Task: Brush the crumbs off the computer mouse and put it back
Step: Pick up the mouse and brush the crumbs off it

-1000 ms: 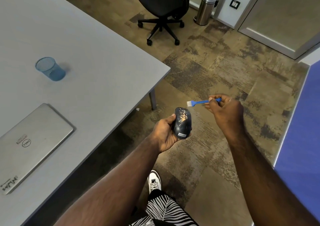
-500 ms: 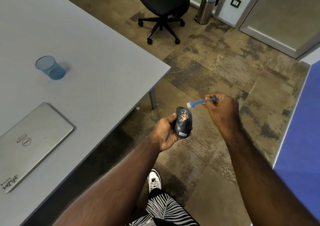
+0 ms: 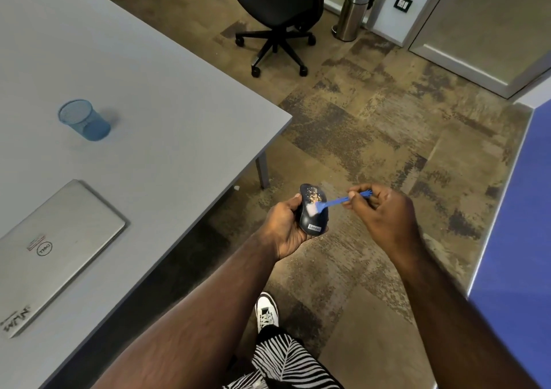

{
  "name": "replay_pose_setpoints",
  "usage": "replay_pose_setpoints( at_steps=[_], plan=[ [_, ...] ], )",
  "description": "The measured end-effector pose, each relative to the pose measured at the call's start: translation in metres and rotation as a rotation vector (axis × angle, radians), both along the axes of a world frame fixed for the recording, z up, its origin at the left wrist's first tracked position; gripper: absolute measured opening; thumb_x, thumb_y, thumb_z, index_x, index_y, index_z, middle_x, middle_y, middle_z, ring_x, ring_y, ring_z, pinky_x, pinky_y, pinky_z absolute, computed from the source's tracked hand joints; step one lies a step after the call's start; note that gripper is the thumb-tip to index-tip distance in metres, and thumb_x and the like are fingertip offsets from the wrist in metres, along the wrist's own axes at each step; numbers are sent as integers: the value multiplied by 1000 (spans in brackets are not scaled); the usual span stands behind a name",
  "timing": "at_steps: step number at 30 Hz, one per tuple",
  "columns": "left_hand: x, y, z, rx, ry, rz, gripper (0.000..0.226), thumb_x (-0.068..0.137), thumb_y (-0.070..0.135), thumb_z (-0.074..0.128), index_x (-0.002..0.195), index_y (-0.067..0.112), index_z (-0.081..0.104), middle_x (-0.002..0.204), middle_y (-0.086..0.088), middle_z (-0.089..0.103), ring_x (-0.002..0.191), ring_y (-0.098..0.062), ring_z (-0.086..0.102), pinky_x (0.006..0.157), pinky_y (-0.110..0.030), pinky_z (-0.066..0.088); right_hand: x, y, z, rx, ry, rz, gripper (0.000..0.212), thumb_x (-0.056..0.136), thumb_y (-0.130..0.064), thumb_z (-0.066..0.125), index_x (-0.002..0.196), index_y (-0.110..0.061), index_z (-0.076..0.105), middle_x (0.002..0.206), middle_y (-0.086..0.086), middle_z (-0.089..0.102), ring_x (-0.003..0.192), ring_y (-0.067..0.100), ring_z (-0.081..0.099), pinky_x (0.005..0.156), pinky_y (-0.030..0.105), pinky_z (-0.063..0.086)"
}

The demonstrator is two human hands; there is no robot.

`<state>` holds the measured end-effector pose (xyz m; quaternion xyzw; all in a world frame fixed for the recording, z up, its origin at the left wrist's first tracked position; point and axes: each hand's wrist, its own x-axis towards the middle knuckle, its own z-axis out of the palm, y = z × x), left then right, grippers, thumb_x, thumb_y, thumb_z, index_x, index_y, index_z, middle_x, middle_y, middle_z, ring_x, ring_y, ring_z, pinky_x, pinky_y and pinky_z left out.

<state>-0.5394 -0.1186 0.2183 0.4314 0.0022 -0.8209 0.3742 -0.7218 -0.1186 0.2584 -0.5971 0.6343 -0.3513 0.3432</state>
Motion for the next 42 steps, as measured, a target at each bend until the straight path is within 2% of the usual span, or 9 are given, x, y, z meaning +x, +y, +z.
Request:
replay_pose_setpoints(
  at_steps=[6,10,15,18,23,28,32,36,42],
  plan=[
    [-1,4,-3,10,27,3,40,103,31,27,110,6,57,105,-15,62,88,-29,60,83,-46,48,-13,-15,-3,-25,81,-235,13,89,-31,65,98,-26,72,68,-14,72,68,7,75,61,32,63],
    [0,3,-3,15,18,-2,44,103,34,25,107,6,58,102,-15,62,86,-28,60,80,-44,50,-5,-5,-3,32,-183,-106,10,77,-39,66,85,-34,72,75,-11,78,71,8,77,59,22,60],
    [0,6,-3,21,36,-1,42,103,32,26,108,6,58,103,-15,62,86,-29,60,79,-44,50,-10,-10,-8,-23,148,-209,13,90,-27,65,97,-22,73,66,-13,70,63,12,73,48,19,55],
    [0,5,-4,17,36,6,42,103,33,26,112,5,57,105,-15,62,87,-29,60,79,-45,50,-14,-14,-8,9,-63,-245,6,87,-27,66,90,-27,71,69,-6,75,69,14,77,61,31,62],
    [2,5,-4,8,31,-1,44,103,34,25,110,5,58,104,-18,63,86,-31,61,79,-45,51,-14,-11,-8,11,137,-197,10,90,-25,65,96,-24,73,67,-12,71,57,7,71,42,12,49],
    [3,5,-5,-7,44,2,48,103,35,23,108,6,61,103,-19,63,88,-31,61,79,-44,51,-15,-10,-6,63,-144,-195,11,90,-18,67,88,-28,69,72,-2,78,68,6,76,57,20,59],
    [3,5,-6,10,55,6,46,103,35,24,111,5,58,107,-19,61,89,-31,60,81,-45,50,-15,-9,-8,53,42,-217,9,90,-22,66,87,-31,68,72,-5,75,70,10,76,58,32,63],
    [3,3,-6,-8,42,4,46,103,35,23,110,5,58,105,-19,62,87,-31,61,80,-45,51,-15,-8,-4,45,-202,-135,10,90,-17,68,93,-25,71,76,-5,78,70,10,77,58,20,59],
    [-1,1,-2,-11,64,8,44,103,33,26,110,4,57,105,-19,63,87,-31,61,77,-44,53,-22,-11,0,8,-51,-66,13,90,-22,66,96,-33,69,77,-7,77,73,3,76,64,21,61]
  ],
)
